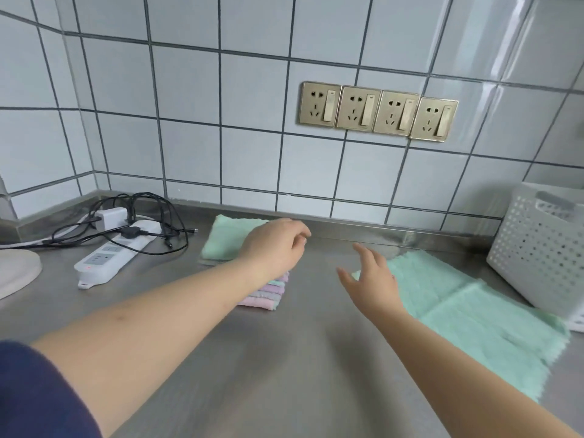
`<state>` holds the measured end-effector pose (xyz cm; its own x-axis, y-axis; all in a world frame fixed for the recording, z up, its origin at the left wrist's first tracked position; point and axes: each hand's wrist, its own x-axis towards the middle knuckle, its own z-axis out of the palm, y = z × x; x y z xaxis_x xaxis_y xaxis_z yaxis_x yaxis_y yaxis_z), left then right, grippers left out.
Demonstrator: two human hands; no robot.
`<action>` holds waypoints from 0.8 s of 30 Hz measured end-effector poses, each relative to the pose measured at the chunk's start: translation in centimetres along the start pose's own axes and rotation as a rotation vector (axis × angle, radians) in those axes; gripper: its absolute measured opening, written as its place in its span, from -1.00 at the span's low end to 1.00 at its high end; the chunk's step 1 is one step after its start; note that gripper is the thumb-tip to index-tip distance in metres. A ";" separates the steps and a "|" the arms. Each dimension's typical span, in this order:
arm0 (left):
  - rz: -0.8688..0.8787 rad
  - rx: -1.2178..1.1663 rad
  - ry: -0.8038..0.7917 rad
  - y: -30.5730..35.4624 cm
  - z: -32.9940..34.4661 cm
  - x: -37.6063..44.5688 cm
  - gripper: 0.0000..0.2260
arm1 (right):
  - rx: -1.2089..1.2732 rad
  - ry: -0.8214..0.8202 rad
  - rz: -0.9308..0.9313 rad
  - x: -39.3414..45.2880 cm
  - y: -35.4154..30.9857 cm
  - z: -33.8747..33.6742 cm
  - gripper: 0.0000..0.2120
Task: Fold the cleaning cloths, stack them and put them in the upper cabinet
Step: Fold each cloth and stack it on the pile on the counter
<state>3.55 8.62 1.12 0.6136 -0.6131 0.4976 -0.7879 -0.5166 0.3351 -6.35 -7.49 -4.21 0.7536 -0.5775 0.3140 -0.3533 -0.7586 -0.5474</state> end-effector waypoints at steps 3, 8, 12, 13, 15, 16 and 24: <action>0.079 0.000 -0.108 2.6 2.3 -0.5 -0.77 | -0.029 -0.008 0.044 -1.3 3.7 -3.2 -0.57; 0.145 -0.088 -0.357 6.9 7.0 -0.9 -0.78 | -0.094 -0.068 0.075 -4.1 8.9 -7.8 -0.81; 0.232 -0.057 -0.512 9.6 10.1 -1.0 -0.71 | -0.225 -0.218 0.068 -6.1 11.1 -8.8 -0.77; 0.259 -0.038 -0.526 10.3 10.8 -1.0 -0.70 | -0.252 -0.241 0.051 -6.4 11.5 -8.9 -0.74; 0.285 -0.011 -0.538 10.9 11.8 -1.0 -0.68 | -0.278 -0.227 -0.003 -6.7 11.6 -8.8 -0.72; 0.289 -0.002 -0.537 11.0 12.1 -1.0 -0.68 | -0.287 -0.204 -0.028 -6.7 11.5 -8.7 -0.74; 0.274 -0.013 -0.465 11.3 13.7 -0.7 -0.76 | -0.105 -0.222 0.148 -5.8 12.3 -9.3 -0.82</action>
<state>-5.13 -4.96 -6.37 0.3407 -0.9260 0.1623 -0.9212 -0.2944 0.2542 -20.24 -16.29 -5.53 0.7884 -0.6129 0.0529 -0.5152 -0.7048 -0.4878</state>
